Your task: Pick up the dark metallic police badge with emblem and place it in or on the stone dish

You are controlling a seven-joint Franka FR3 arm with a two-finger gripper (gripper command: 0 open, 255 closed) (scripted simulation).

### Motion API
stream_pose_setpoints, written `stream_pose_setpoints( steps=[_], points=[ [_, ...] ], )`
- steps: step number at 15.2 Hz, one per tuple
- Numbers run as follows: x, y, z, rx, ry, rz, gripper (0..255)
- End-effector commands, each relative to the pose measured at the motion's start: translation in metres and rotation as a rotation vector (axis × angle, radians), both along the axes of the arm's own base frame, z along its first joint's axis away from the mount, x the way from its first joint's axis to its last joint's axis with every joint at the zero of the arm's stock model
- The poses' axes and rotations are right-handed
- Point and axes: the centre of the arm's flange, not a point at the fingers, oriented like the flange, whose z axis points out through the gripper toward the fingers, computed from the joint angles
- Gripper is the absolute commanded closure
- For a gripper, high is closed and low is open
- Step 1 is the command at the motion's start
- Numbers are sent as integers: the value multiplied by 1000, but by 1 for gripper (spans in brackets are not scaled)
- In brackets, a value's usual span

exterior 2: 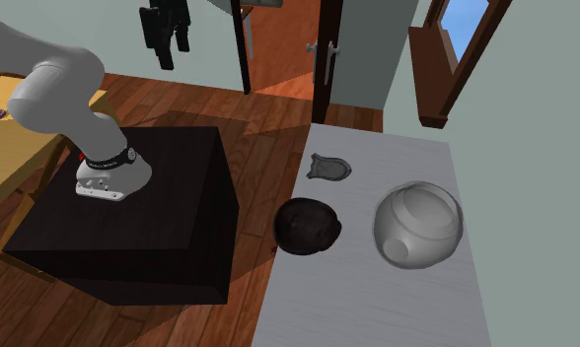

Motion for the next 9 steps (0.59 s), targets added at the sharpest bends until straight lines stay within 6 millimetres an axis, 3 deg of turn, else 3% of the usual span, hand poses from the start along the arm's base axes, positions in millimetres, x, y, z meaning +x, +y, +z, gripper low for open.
stream_pose_setpoints(
  steps=[1, 9],
  points=[
    [0, 0, 0, 0, 0, 0, 0],
    [55, -14, -85, 19, -18, 180, 0]
  ],
)
